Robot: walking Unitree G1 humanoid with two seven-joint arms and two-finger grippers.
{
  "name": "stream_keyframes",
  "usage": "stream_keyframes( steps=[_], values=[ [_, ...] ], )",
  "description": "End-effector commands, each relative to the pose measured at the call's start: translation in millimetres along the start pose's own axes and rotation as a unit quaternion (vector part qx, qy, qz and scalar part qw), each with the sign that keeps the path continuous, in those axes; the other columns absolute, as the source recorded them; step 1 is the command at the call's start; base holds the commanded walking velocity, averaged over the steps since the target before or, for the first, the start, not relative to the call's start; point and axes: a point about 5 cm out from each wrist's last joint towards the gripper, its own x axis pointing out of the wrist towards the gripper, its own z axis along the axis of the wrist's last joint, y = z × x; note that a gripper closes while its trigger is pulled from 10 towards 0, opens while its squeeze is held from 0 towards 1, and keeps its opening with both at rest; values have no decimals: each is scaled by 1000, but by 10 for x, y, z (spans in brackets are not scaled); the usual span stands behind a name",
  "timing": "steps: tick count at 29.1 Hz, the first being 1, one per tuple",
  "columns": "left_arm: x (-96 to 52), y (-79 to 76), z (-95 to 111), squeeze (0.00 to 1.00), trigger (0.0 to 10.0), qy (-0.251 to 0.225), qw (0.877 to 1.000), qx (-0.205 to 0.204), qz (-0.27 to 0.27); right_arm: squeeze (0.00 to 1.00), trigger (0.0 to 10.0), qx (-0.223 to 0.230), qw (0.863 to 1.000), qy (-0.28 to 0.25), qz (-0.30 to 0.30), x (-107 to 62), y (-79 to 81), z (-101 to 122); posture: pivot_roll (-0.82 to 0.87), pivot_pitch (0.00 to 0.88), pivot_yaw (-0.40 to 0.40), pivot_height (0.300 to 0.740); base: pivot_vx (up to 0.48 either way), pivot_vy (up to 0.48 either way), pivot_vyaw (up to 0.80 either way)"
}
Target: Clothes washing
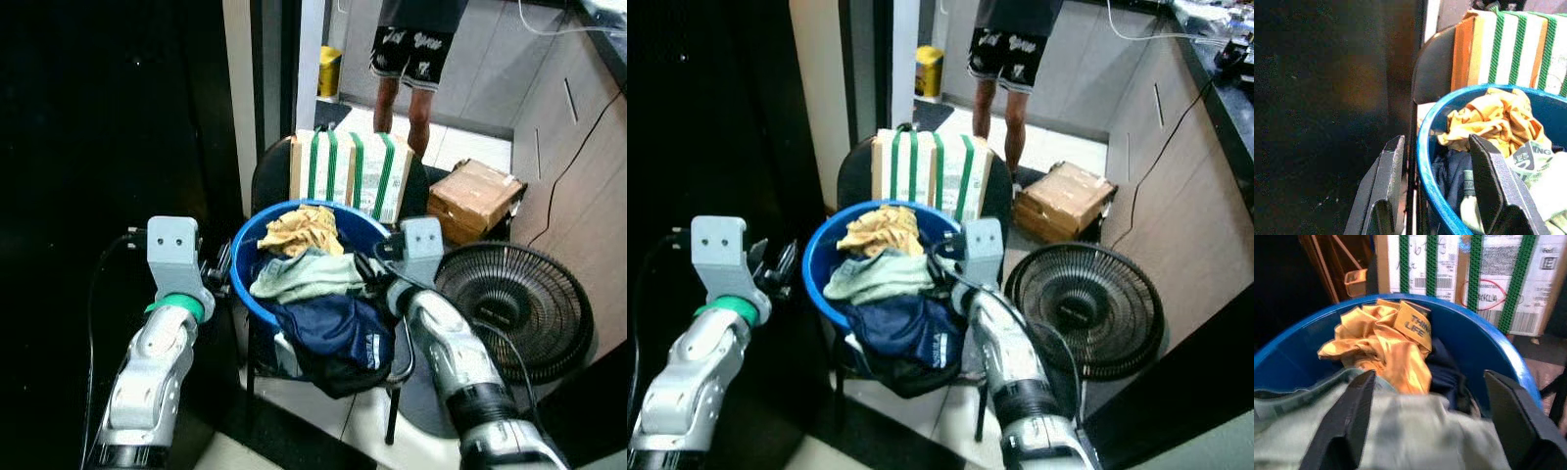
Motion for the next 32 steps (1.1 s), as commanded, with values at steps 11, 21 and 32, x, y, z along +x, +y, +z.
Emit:
stream_keyframes(
  steps=[11, 21, 32],
  values=[
    [-130, -18, -81, 0, 10000, 31, 999, 9, -19, 0, 10000, -48, 990, 128, 37, 144, 133, -179, 125, 130, 35, 740, 0, 0, 0],
    [-100, -54, -63, 0, 10000, 35, 998, 17, -42, 0, 9490, -45, 974, 213, 67, 68, 207, -451, 127, 115, 50, 740, 0, 0, 0],
    [-69, -67, -28, 0, 10000, 32, 998, 17, -47, 0, 0, -26, 980, 186, 60, 105, 137, -313, 127, 105, 52, 740, 0, 0, 0]
  ],
)
